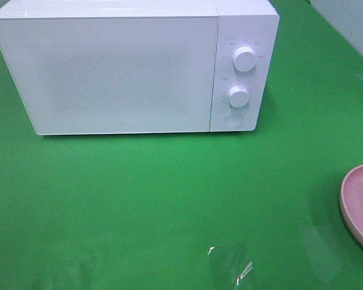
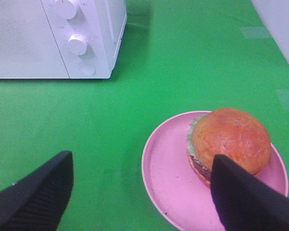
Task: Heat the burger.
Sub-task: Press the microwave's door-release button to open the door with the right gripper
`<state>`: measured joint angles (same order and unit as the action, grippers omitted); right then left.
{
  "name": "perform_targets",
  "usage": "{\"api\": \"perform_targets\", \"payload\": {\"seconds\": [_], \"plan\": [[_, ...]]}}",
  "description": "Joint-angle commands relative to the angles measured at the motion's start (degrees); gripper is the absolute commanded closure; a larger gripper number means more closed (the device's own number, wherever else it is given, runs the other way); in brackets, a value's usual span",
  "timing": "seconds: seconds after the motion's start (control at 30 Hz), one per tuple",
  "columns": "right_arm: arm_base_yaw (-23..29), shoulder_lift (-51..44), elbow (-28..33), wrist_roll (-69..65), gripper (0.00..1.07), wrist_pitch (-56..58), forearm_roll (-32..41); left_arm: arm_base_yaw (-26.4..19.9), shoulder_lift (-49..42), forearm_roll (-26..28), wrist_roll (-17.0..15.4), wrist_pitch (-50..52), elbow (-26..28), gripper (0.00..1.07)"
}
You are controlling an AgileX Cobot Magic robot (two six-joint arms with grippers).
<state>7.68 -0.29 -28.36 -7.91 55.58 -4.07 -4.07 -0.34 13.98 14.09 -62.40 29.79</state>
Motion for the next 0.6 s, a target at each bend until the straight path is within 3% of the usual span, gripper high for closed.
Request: {"api": "perform_targets", "payload": {"seconds": [0.03,0.6], "plan": [[-0.17,-1.55,0.06,0.46,0.32,-0.57,0.34,0.11,-1.03,0.0,-0.34,0.86,-0.11,0.09],[-0.17,-0.34,-1.95,0.52,0.32,-3.44,0.34,0.11,-1.03,0.0,-0.34,0.86,-0.11,0.09]]}}
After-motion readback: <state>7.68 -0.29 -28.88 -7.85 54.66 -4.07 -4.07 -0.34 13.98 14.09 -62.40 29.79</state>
